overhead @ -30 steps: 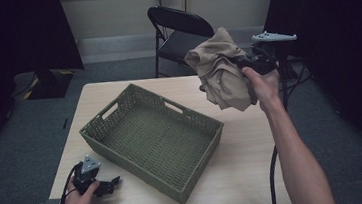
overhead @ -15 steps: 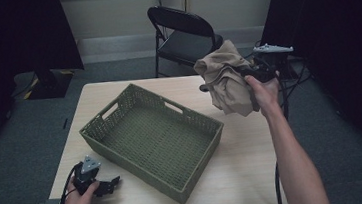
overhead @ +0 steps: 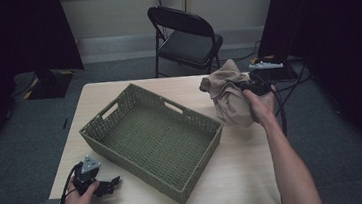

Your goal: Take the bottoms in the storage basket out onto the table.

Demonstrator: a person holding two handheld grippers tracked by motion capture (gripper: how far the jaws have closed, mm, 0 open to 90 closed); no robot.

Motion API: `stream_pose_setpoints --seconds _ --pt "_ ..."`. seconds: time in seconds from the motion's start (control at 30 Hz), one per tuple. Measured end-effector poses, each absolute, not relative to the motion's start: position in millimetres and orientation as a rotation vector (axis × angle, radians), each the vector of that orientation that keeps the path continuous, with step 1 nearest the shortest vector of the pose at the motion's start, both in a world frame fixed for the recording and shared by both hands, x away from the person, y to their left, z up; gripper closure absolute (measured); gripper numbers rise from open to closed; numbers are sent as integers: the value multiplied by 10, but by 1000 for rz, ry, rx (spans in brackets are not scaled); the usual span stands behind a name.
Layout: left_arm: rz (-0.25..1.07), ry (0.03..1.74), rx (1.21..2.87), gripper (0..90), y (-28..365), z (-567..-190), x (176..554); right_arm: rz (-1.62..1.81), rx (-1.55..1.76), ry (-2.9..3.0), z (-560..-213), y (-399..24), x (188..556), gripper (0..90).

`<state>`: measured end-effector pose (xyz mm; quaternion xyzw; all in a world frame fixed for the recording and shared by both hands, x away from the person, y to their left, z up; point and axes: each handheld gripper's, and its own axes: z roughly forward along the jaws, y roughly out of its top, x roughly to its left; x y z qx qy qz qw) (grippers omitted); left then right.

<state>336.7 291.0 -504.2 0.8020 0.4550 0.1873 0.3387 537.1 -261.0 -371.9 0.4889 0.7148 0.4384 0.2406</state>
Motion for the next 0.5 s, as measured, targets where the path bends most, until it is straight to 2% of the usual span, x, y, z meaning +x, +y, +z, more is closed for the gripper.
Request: stream_pose_setpoints --seconds 0.5 --pt "487 1185 2088 0 2909 -5043 3366 1091 1445 1963 -4359 -2649 5405 831"
